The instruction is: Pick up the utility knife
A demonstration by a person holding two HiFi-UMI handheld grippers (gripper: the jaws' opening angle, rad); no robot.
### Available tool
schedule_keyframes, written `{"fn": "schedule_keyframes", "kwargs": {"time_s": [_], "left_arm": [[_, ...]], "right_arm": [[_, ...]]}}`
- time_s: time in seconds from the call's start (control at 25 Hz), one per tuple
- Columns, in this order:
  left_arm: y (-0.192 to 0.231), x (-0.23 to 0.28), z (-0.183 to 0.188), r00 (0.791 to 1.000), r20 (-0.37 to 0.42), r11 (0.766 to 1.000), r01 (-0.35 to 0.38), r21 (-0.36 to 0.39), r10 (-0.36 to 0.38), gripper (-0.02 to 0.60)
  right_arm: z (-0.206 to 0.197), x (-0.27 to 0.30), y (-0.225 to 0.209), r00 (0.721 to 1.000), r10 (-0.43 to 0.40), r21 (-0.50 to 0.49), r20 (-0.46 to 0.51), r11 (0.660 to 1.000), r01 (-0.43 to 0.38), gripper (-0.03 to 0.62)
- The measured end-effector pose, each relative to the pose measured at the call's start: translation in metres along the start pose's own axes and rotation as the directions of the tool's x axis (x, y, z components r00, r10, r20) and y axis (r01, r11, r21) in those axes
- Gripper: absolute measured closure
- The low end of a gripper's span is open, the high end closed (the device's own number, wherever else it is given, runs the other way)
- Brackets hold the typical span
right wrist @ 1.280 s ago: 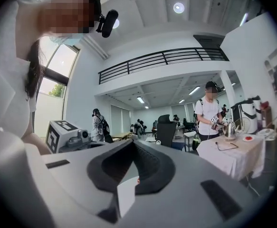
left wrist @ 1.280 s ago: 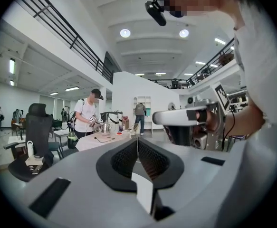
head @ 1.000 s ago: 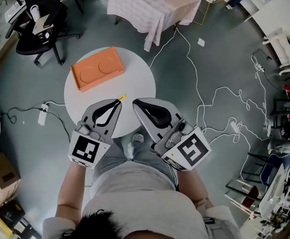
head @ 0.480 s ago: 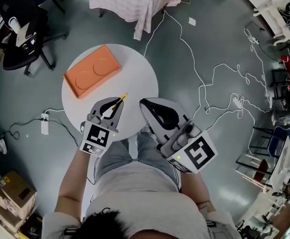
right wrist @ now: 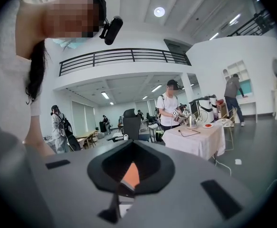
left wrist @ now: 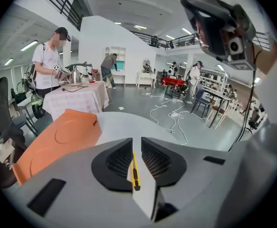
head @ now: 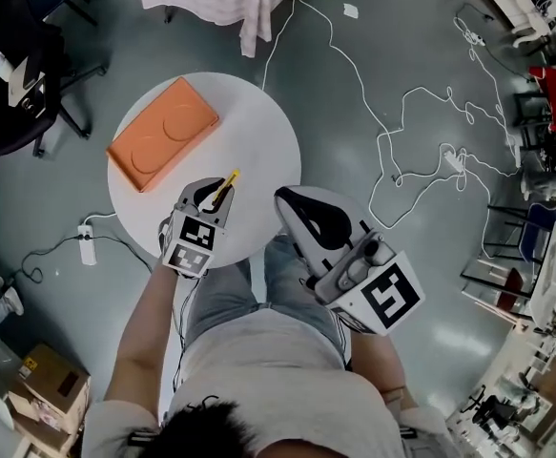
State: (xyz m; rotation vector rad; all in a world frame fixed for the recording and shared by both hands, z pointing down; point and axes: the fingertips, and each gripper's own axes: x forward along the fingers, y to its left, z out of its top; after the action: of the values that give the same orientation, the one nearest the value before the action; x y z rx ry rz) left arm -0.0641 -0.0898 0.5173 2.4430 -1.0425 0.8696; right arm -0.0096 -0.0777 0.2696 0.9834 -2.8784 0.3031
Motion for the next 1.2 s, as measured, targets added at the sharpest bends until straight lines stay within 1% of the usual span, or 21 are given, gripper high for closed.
{"fn": "schedule_keyframes", "kwargs": {"time_s": [0.24, 0.36, 0.6, 0.8, 0.96, 1.08, 1.2], "left_arm": [[0.004, 0.023, -0.026, 0.996, -0.092, 1.000, 0.009, 0.019, -0.008, 0.517], [0.002, 0.033, -0.035, 0.992, -0.125, 1.000, 0.012, 0.029, -0.008, 0.515], [0.004, 0.047, -0.048, 0.987, -0.163, 0.999, 0.014, 0.043, -0.006, 0.515], [0.005, 0.053, -0.060, 0.982, -0.189, 0.999, 0.013, 0.049, -0.003, 0.510], [0.005, 0.058, -0.068, 0.977, -0.212, 0.998, 0.012, 0.059, 0.001, 0.508], [0.004, 0.062, -0.074, 0.973, -0.232, 0.997, 0.018, 0.074, 0.000, 0.502], [0.004, 0.063, -0.077, 0.972, -0.233, 0.997, 0.014, 0.074, 0.003, 0.499]], "right_arm": [[-0.013, -0.007, -0.004, 0.999, -0.050, 0.029, -0.020, 0.998, 0.050, 0.586], [-0.019, -0.013, -0.007, 0.997, -0.066, 0.038, -0.031, 0.997, 0.067, 0.586], [-0.035, -0.016, -0.008, 0.995, -0.071, 0.075, -0.063, 0.994, 0.076, 0.586], [-0.043, -0.016, -0.009, 0.996, -0.069, 0.075, -0.060, 0.994, 0.074, 0.586], [-0.053, -0.019, -0.009, 0.995, -0.069, 0.108, -0.078, 0.991, 0.077, 0.586], [-0.058, -0.021, -0.009, 0.994, -0.070, 0.111, -0.079, 0.991, 0.079, 0.586], [-0.062, -0.022, -0.008, 0.994, -0.070, 0.120, -0.081, 0.990, 0.079, 0.586]]}}
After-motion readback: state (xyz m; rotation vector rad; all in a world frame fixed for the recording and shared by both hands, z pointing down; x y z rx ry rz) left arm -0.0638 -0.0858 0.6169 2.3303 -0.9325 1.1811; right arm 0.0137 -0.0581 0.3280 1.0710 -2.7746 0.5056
